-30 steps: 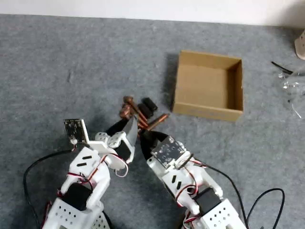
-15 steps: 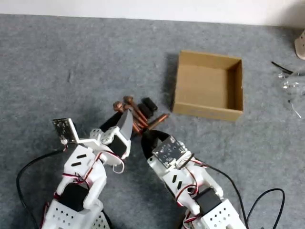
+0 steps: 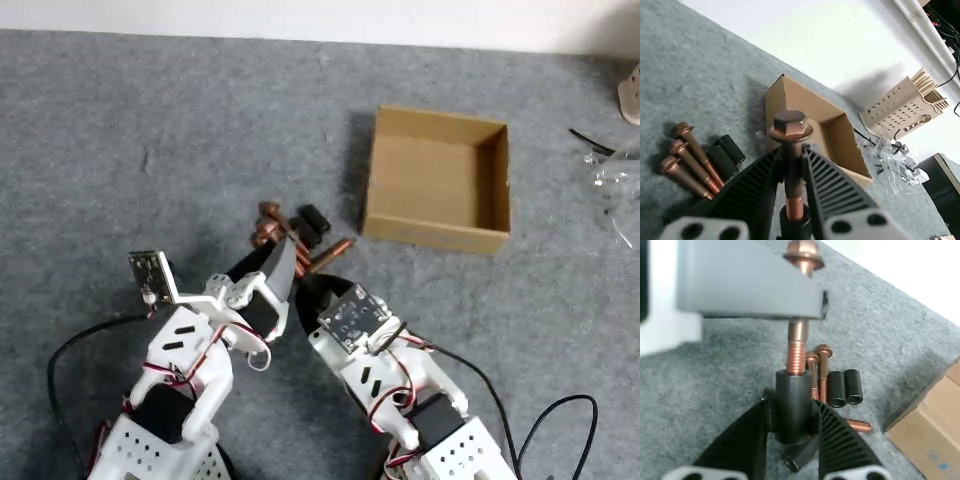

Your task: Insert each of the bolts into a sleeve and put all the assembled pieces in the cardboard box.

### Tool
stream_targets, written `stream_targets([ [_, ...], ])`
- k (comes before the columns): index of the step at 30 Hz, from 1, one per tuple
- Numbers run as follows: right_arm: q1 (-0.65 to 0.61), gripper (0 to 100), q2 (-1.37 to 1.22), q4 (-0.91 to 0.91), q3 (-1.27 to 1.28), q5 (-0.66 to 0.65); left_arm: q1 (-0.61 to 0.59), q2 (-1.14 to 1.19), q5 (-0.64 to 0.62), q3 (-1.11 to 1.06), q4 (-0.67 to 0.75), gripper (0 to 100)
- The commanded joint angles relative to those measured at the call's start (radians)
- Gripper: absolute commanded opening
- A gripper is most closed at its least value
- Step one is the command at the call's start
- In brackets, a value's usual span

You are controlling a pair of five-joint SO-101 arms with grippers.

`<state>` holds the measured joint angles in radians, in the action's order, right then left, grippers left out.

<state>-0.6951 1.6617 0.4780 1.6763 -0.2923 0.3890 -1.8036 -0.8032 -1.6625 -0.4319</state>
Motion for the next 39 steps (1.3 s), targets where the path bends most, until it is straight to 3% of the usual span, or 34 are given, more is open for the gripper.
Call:
stream_targets([
  [1, 0.008, 0.4, 0.013, -0.008, 0.148, -0.011, 0.012, -0.016, -0.005, 0.008, -0.035, 0],
  [8, 0.012, 0.4, 0.013, -0.008, 0.148, -0.011, 0.012, -0.016, -0.005, 0.008, -0.213, 0],
  [19, 0.012, 0.4, 0.013, -0.008, 0.148, -0.011, 0.002, -0.016, -0.003, 0.010, -0.222, 0],
  [23, 0.013, 0.4, 0.013, -0.008, 0.148, -0.011, 0.005, -0.016, 0.071, 0.010, -0.221, 1],
  [26, 0.013, 0.4, 0.013, -0.008, 0.148, -0.011, 0.005, -0.016, 0.068, 0.007, -0.222, 9],
  [31, 0.013, 0.4, 0.013, -0.008, 0.148, -0.011, 0.002, -0.015, 0.025, -0.008, -0.224, 37],
  [33, 0.013, 0.4, 0.013, -0.008, 0.148, -0.011, -0.001, -0.015, -0.006, -0.007, -0.226, 44],
  [39, 0.048, 0.4, 0.013, -0.008, 0.148, -0.011, -0.213, -0.015, -0.098, 0.056, -0.222, 44],
])
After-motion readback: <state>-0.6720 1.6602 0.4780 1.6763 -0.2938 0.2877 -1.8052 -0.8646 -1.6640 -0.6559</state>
